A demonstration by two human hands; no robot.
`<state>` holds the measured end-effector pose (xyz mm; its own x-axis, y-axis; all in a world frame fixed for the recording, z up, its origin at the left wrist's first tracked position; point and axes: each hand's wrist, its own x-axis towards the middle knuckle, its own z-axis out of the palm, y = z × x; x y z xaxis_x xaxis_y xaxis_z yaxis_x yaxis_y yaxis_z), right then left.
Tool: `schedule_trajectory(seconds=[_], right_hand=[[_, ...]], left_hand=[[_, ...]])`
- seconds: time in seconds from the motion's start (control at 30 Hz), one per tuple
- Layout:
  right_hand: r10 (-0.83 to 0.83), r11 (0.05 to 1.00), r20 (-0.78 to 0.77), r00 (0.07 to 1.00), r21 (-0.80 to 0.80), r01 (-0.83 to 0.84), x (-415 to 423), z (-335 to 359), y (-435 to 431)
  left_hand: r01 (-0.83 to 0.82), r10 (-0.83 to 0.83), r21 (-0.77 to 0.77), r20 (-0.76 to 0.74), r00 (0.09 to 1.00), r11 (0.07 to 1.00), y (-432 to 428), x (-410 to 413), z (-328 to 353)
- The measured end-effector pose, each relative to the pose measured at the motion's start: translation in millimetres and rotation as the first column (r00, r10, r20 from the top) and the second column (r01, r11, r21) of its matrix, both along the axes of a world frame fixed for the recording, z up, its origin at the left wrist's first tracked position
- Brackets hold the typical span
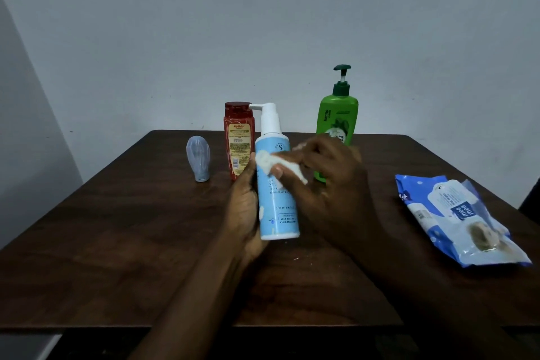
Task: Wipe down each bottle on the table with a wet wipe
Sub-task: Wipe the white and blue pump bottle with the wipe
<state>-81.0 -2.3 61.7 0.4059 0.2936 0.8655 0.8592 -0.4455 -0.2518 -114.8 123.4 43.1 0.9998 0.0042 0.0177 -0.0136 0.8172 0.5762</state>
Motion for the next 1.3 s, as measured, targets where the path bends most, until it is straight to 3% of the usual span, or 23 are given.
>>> schedule_trajectory(seconds=[0.1,0.2,0.4,0.6,0.87,1.2,1.3], right_hand=[[0.026,0.991,0.079,0.997,-0.135,-0.015,-18.8,-17.9,-12.1],[0.095,0.985,0.104,0.99,-0.155,-0.078,-28.0,-33.8,-27.0],[0.051,0.998,-0.022,0.998,-0.036,-0.051,-8.4,-27.8,-29.5],[0.057,0.978,-0.112,0.992,0.205,-0.033,21.8,3.8,-9.2],[0.038,0.996,-0.13,0.991,0.083,-0.027,-29.9,-36.7,-22.8],[-0.139,0.989,0.226,0.964,0.085,0.123,-45.8,-31.1,-11.3],[-0.111,0.993,0.268,0.957,0.004,0.114,-50.9,-30.4,-9.3]], left_hand=[[0.08,-0.08,-0.021,0.007,0.997,0.997,2.2,0.2,-3.2],[0.059,-0.059,-0.038,0.005,0.998,0.998,6.5,7.9,-7.6],[0.083,-0.082,-0.014,0.044,0.996,0.996,1.8,12.4,-10.2],[0.034,-0.034,0.013,0.068,0.997,0.999,-5.7,9.1,-1.4],[-0.072,0.072,0.004,0.0,0.997,0.997,7.4,17.9,-3.5],[-0.179,0.165,-0.046,-0.215,0.963,0.983,-5.9,21.2,2.9],[-0.182,0.129,-0.183,-0.266,0.955,0.966,-9.7,23.5,11.5]])
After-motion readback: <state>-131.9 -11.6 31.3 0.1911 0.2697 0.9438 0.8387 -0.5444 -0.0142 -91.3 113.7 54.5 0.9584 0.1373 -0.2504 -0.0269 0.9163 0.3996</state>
